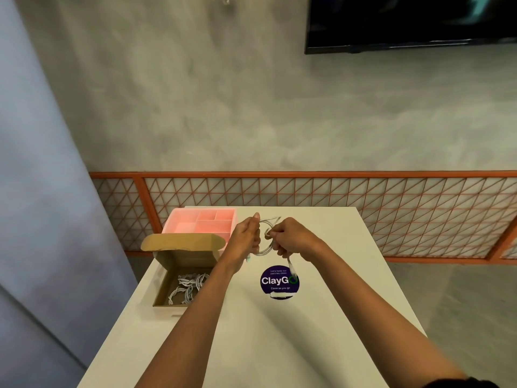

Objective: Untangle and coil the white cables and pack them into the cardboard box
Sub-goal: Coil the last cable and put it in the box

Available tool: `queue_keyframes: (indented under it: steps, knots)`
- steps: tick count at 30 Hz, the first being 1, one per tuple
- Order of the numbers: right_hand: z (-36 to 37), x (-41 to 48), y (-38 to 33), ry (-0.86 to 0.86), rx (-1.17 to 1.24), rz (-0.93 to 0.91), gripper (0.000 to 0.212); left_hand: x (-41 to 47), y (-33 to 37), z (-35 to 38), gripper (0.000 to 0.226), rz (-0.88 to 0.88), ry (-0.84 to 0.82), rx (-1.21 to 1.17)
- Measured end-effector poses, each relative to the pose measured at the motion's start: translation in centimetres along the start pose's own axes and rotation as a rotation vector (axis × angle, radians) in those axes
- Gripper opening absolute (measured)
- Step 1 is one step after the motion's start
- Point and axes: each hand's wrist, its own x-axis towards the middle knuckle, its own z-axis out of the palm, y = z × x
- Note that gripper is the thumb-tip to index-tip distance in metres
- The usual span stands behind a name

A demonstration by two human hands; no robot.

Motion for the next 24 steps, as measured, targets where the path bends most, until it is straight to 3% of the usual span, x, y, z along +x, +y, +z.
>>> queue_keyframes:
  steps: [5, 10, 16, 24]
  knots:
    - [-0.2, -0.1, 0.3, -0.087, -0.131, -0.069, 0.045, -0.1, 0.5, 0.0, 0.034, -0.018, -0.016, -0.007]
    - [-1.1, 0.1, 0.9, -0.089, -0.297, -0.231, 0.054, 0.1, 0.3, -0.7, 0.033, 0.067, 0.008, 0.211]
    - [-1.7, 0.1, 1.8, -0.151, -0.043, -0.280, 0.053, -0.1, 0.3, -0.9, 0.033, 0.079, 0.013, 0.290]
    - [-4.2, -0.9, 1.8, -0.225, 0.297, -0.411, 0.035, -0.3, -0.6, -1.5, 0.038, 0.054, 0.043, 0.178]
